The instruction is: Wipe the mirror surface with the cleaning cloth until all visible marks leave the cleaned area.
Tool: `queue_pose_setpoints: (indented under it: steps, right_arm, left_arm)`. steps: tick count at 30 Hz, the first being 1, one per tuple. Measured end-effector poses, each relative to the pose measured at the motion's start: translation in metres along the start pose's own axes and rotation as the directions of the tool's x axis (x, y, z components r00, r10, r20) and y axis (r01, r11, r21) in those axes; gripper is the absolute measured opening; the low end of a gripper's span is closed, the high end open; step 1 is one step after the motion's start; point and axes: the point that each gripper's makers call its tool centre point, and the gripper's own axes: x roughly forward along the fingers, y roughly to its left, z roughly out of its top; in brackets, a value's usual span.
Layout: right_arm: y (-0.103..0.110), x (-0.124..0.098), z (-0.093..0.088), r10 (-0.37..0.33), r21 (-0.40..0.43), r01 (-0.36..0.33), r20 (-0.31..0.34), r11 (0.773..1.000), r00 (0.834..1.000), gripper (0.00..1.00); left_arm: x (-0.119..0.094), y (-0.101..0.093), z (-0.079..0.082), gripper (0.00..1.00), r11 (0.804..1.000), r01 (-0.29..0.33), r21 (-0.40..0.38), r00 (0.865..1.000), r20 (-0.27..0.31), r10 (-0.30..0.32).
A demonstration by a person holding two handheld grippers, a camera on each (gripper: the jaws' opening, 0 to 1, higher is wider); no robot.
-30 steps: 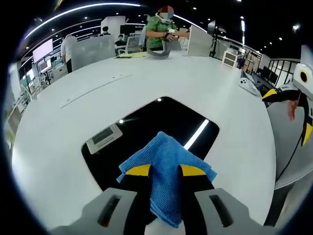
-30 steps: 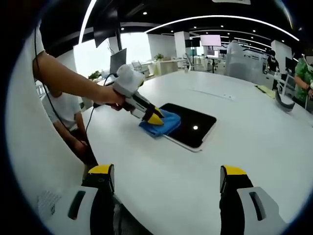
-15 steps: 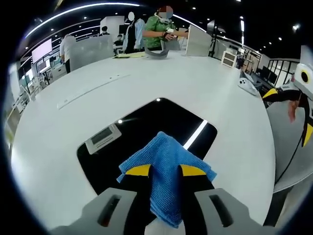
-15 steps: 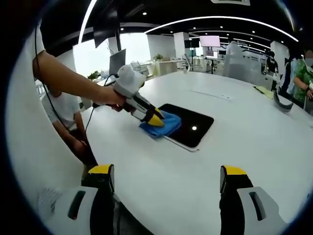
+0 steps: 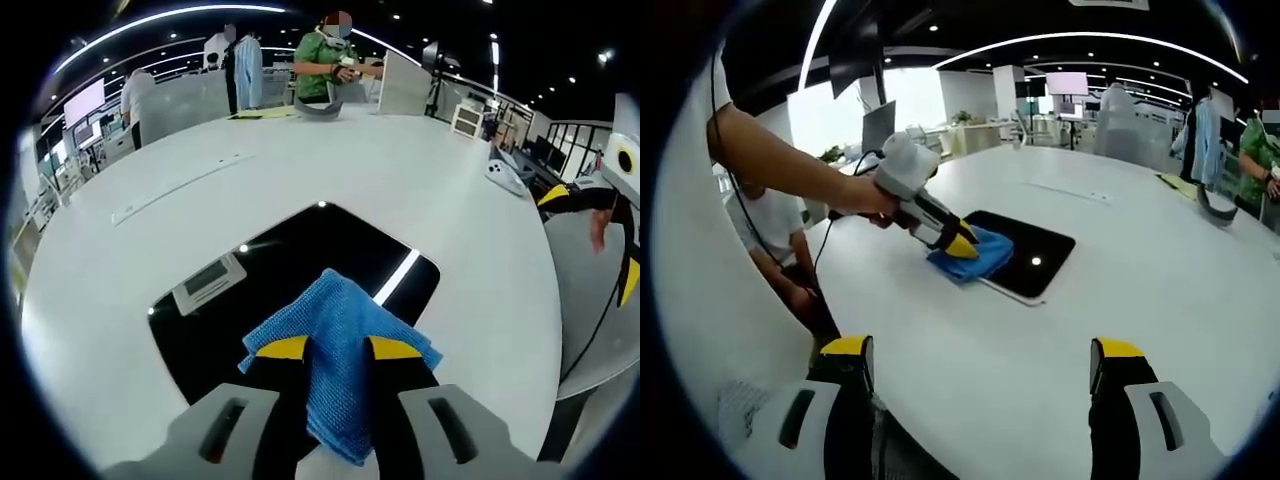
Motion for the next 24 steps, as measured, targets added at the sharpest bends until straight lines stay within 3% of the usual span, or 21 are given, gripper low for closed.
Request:
queue_pose_setpoints:
  steps: [24]
  right_arm:
    - [-0.003,-0.005,-0.003,-0.011,0.006,0.011,0.001,1.0,1.0,0.89]
  left_arm:
    - [0.01,-0.012,0.009,0.2,1.0,0.018,-0.003,1.0,0.004,-0.018]
